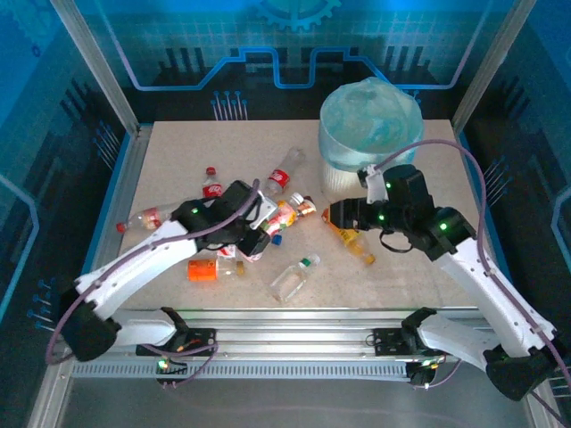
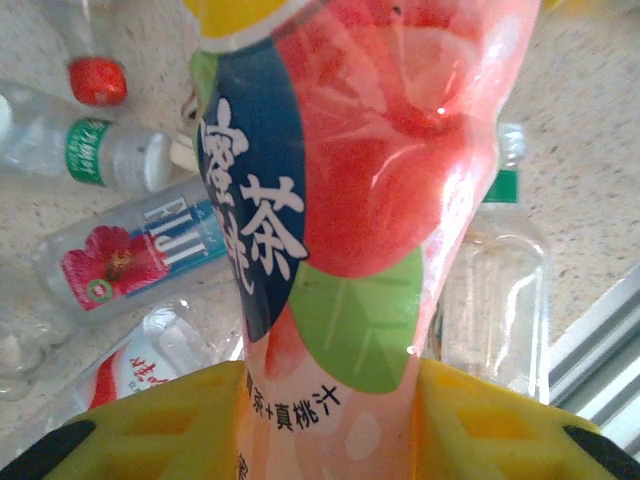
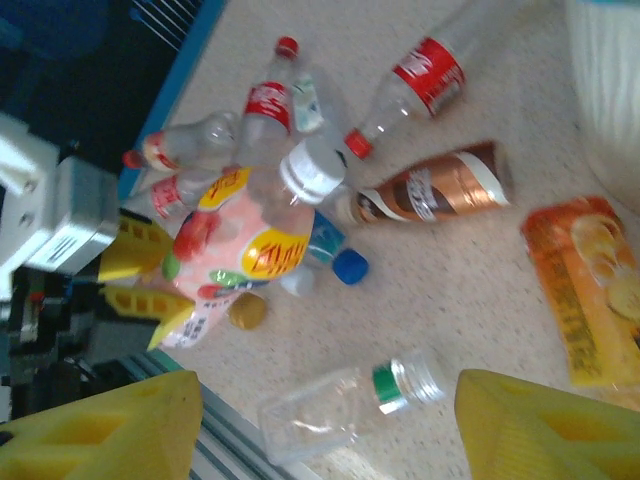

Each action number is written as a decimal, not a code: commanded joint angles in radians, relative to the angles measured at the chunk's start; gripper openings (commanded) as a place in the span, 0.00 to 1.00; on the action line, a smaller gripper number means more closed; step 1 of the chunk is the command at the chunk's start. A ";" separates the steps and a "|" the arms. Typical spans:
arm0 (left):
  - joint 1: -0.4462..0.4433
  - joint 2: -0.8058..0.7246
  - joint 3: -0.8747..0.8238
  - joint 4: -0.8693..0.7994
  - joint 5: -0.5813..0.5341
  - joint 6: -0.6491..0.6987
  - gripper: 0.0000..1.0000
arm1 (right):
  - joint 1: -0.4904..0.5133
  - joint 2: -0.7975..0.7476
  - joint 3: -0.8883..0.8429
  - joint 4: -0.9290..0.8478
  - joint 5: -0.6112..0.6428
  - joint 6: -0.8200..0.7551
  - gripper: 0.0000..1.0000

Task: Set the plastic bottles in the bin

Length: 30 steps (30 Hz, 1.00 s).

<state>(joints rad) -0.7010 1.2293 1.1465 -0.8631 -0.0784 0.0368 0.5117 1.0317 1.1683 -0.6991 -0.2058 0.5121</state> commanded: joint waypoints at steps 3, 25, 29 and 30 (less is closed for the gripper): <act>0.007 -0.196 -0.059 0.096 -0.011 0.040 0.40 | 0.025 0.090 0.146 0.148 -0.087 0.022 0.69; 0.008 -0.423 -0.166 0.392 0.104 0.061 0.39 | 0.164 0.385 0.512 0.179 -0.218 0.013 0.66; 0.006 -0.426 -0.169 0.397 0.109 0.057 0.39 | 0.180 0.398 0.523 0.170 -0.225 0.004 0.60; 0.007 -0.426 -0.169 0.398 0.109 0.056 0.39 | 0.180 0.401 0.525 0.168 -0.227 0.002 0.57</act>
<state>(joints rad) -0.7002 0.8177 0.9909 -0.5049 0.0021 0.0853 0.6746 1.4231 1.6489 -0.5247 -0.4072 0.5201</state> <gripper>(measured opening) 0.392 0.585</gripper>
